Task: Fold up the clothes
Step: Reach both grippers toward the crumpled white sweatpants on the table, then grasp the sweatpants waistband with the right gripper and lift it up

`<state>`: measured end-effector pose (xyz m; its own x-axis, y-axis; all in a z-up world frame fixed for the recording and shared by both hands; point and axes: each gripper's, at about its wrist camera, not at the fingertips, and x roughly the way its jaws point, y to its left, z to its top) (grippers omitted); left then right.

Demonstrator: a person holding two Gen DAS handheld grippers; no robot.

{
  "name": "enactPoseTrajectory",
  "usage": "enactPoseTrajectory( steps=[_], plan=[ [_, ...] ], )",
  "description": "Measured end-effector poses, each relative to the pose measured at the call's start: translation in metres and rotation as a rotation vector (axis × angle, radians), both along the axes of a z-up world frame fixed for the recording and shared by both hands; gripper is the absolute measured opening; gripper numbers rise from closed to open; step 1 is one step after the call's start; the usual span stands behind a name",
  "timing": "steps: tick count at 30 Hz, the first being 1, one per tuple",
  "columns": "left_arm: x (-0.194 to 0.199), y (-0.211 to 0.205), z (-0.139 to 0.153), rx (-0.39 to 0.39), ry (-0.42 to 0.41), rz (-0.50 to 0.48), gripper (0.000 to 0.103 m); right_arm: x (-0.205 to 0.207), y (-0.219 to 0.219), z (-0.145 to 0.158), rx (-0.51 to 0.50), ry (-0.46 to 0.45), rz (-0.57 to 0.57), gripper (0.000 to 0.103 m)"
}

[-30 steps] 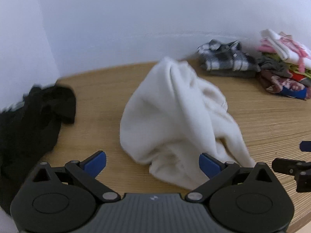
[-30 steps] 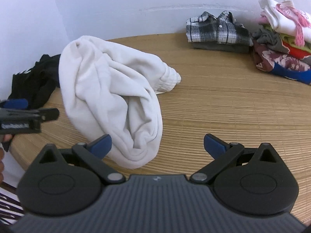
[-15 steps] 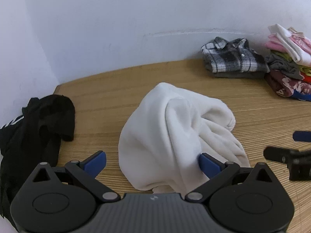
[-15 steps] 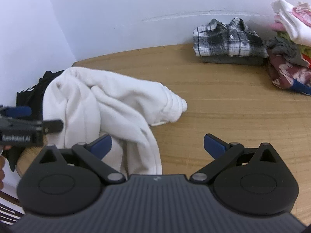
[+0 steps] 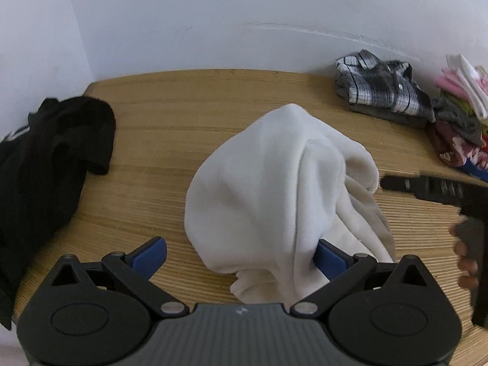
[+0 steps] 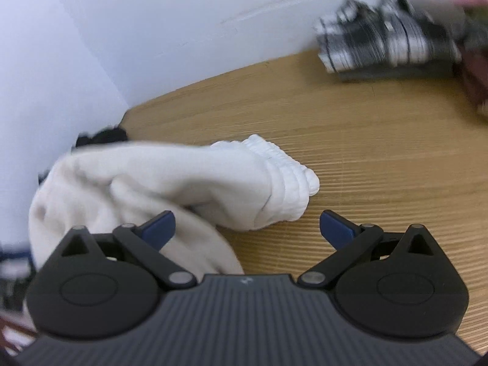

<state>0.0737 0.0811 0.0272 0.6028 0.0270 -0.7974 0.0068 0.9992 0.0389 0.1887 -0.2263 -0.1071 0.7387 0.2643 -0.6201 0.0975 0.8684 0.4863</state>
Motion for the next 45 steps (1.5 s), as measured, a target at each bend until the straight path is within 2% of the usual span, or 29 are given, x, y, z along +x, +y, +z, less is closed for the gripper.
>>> enactPoseTrajectory(
  steps=[4, 6, 7, 11, 13, 14, 15, 16, 18, 19, 22, 23, 27, 30, 31, 33, 34, 36, 38, 39, 42, 43, 45],
  plan=[
    [-0.004, 0.014, 0.005, -0.040, 0.000, -0.009, 0.103, 0.060, 0.007, 0.008, 0.179, 0.120, -0.085, 0.103],
    [-0.003, 0.015, 0.006, -0.034, -0.003, -0.041, 0.103, 0.110, 0.014, -0.012, 0.218, 0.190, -0.094, 0.103],
    [-0.002, 0.015, 0.007, -0.029, -0.005, -0.061, 0.103, 0.096, 0.007, -0.008, 0.238, 0.185, -0.094, 0.103],
    [-0.001, 0.021, 0.008, -0.010, -0.028, -0.167, 0.103, 0.112, 0.015, -0.023, 0.404, 0.247, -0.163, 0.103],
    [-0.001, 0.030, 0.010, -0.013, -0.043, -0.214, 0.103, 0.119, 0.019, -0.031, 0.483, 0.249, -0.183, 0.103],
    [-0.001, 0.035, 0.012, -0.022, -0.048, -0.229, 0.103, 0.122, 0.023, -0.034, 0.505, 0.222, -0.176, 0.099],
    [-0.001, 0.041, 0.013, -0.036, -0.051, -0.239, 0.103, 0.123, 0.028, -0.035, 0.525, 0.203, -0.168, 0.087],
    [-0.001, 0.048, 0.014, -0.051, -0.054, -0.244, 0.103, 0.122, 0.034, -0.032, 0.516, 0.186, -0.166, 0.083],
    [-0.001, 0.061, 0.014, -0.073, -0.056, -0.250, 0.103, 0.123, 0.054, -0.018, 0.413, 0.136, -0.133, 0.069],
    [-0.002, 0.067, 0.014, -0.071, -0.056, -0.250, 0.103, 0.124, 0.067, -0.011, 0.360, 0.109, -0.105, 0.067],
    [-0.003, 0.087, 0.011, -0.051, -0.058, -0.235, 0.103, 0.125, 0.115, 0.007, 0.273, 0.026, 0.035, 0.055],
    [-0.003, 0.095, 0.010, -0.044, -0.059, -0.224, 0.103, 0.125, 0.135, 0.013, 0.247, -0.004, 0.101, 0.048],
    [-0.004, 0.134, -0.001, -0.048, -0.024, -0.162, 0.103, 0.115, 0.226, 0.024, 0.016, -0.092, 0.335, 0.046],
    [-0.001, 0.161, -0.016, -0.061, 0.036, -0.115, 0.103, 0.091, 0.273, 0.028, -0.058, -0.143, 0.500, 0.048],
    [-0.001, 0.169, -0.022, -0.078, 0.057, -0.107, 0.103, 0.081, 0.285, 0.036, -0.091, -0.163, 0.517, 0.048],
    [-0.002, 0.184, -0.032, -0.108, 0.094, -0.096, 0.103, 0.033, 0.302, 0.056, -0.169, -0.235, 0.502, 0.049],
    [-0.003, 0.187, -0.033, -0.110, 0.096, -0.107, 0.103, 0.023, 0.298, 0.058, -0.197, -0.238, 0.471, 0.050],
    [-0.006, 0.191, -0.030, -0.101, 0.077, -0.149, 0.103, 0.018, 0.278, 0.055, -0.239, -0.215, 0.377, 0.065],
    [-0.012, 0.190, -0.018, -0.063, 0.034, -0.213, 0.103, -0.008, 0.263, 0.059, -0.277, -0.215, 0.270, 0.076],
    [-0.016, 0.187, -0.010, -0.028, 0.000, -0.243, 0.103, -0.019, 0.247, 0.056, -0.299, -0.191, 0.224, 0.077],
    [-0.022, 0.178, 0.019, 0.088, -0.123, -0.284, 0.103, -0.003, 0.214, 0.033, -0.330, -0.070, 0.149, 0.078],
    [-0.022, 0.176, 0.028, 0.110, -0.157, -0.289, 0.103, -0.007, 0.202, 0.032, -0.302, -0.047, 0.147, 0.078],
    [-0.008, 0.167, 0.036, 0.102, -0.186, -0.303, 0.103, -0.020, 0.199, 0.024, -0.251, -0.039, 0.181, 0.076]
  ],
)
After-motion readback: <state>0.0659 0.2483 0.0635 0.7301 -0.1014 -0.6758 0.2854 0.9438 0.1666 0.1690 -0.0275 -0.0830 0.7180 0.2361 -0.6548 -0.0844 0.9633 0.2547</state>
